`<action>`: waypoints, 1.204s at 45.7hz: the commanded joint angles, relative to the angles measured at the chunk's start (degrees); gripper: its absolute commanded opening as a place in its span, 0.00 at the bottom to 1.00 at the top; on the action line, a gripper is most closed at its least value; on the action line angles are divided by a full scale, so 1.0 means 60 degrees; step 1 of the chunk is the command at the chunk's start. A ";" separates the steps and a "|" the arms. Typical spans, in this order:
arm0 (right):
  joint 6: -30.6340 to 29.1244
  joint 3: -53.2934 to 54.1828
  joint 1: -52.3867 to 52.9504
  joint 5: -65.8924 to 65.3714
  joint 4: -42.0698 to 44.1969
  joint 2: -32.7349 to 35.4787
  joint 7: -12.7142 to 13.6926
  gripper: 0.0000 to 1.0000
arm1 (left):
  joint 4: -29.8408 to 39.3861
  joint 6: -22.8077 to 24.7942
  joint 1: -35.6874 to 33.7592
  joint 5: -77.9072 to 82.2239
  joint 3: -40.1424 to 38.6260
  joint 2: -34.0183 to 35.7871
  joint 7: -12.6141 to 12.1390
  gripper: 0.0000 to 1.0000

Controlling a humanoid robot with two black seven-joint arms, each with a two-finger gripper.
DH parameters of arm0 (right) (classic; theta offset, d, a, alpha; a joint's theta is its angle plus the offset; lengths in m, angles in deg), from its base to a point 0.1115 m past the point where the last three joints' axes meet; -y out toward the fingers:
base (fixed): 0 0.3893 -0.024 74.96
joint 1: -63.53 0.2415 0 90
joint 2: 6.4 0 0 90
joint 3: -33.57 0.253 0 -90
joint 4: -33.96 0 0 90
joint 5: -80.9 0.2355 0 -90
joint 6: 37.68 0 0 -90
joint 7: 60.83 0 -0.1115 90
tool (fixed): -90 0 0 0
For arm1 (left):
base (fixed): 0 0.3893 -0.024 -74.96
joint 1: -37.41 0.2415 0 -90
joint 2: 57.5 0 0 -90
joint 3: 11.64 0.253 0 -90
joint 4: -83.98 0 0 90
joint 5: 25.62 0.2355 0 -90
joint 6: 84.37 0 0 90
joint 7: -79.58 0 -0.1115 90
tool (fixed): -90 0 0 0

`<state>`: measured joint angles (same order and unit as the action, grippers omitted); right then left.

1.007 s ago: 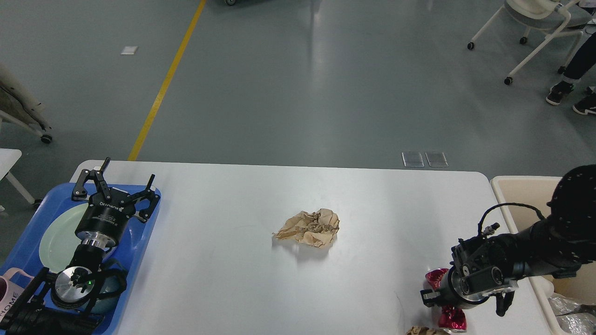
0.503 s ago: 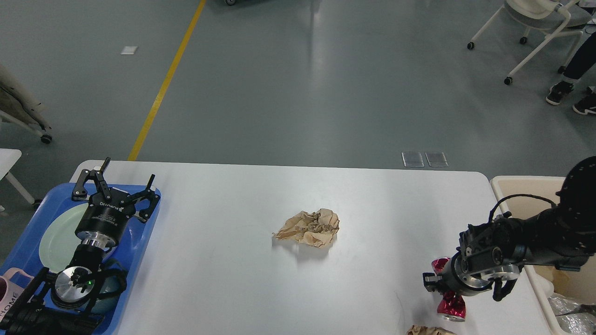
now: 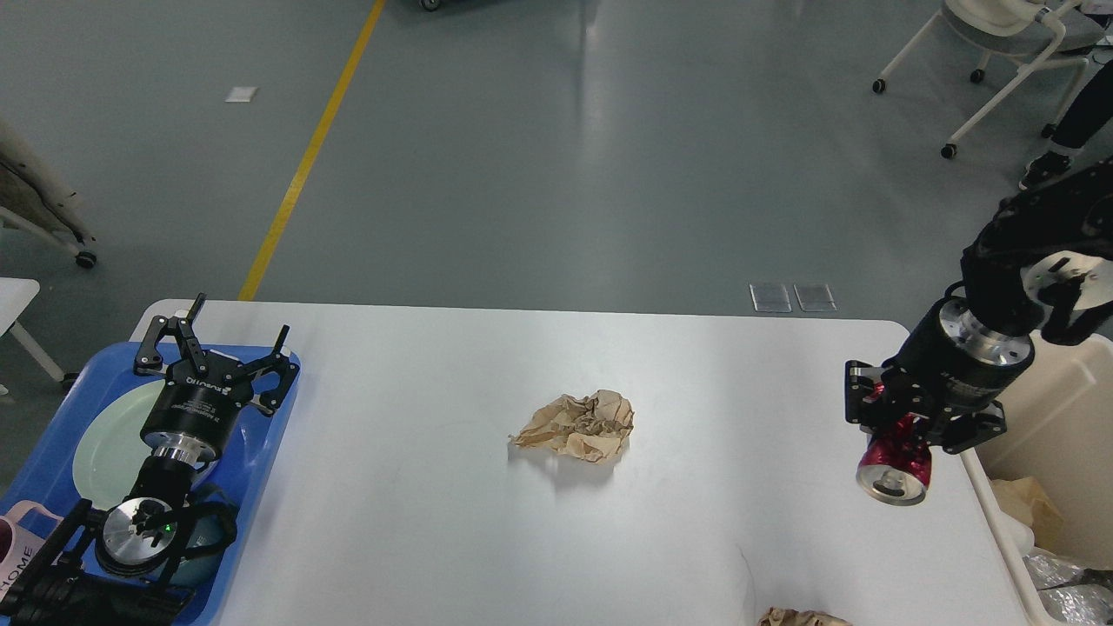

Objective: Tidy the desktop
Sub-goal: 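Lift the red wrapper and carry it to the white bin, then release the wrapper into the bin with the right gripper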

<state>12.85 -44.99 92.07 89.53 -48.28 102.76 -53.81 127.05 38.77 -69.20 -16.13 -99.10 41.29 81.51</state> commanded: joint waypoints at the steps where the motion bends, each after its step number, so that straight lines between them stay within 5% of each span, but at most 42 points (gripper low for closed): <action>1: 0.0002 -0.0720 0.1526 0.0099 -0.0867 0.0045 -0.0057 0.00 | -0.0001 -0.0001 0.0001 0.0000 0.0001 0.0000 0.0001 0.97; 21: 0.1129 -0.1131 0.0402 -0.0325 0.0052 0.2270 0.0046 0.00 | -0.0001 -0.0001 0.0001 0.0000 0.0001 0.0000 0.0001 0.97; 30: 0.1539 -0.0430 -0.3492 -0.0428 0.3947 0.3077 0.0016 0.00 | -0.0001 -0.0001 0.0001 0.0000 0.0001 0.0000 0.0001 0.97; 40: 0.3076 0.1431 -0.8063 -0.0413 0.7448 0.3034 0.0017 0.00 | -0.0001 -0.0001 0.0001 0.0000 0.0001 0.0000 0.0001 0.97; 48: 0.4600 0.3276 -1.1915 -0.0267 1.0611 0.1864 0.0031 0.00 | -0.0001 -0.0001 0.0016 0.0000 0.0001 0.0000 -0.0014 0.97; 55: 0.4953 0.3937 -1.4436 -0.0267 1.3864 0.0385 0.0046 0.00 | -0.0001 -0.0001 0.0016 0.0000 0.0001 0.0000 0.0001 0.97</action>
<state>41.15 -23.72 15.81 87.93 21.84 111.47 -53.66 127.05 38.77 -69.12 -16.13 -99.09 41.29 81.51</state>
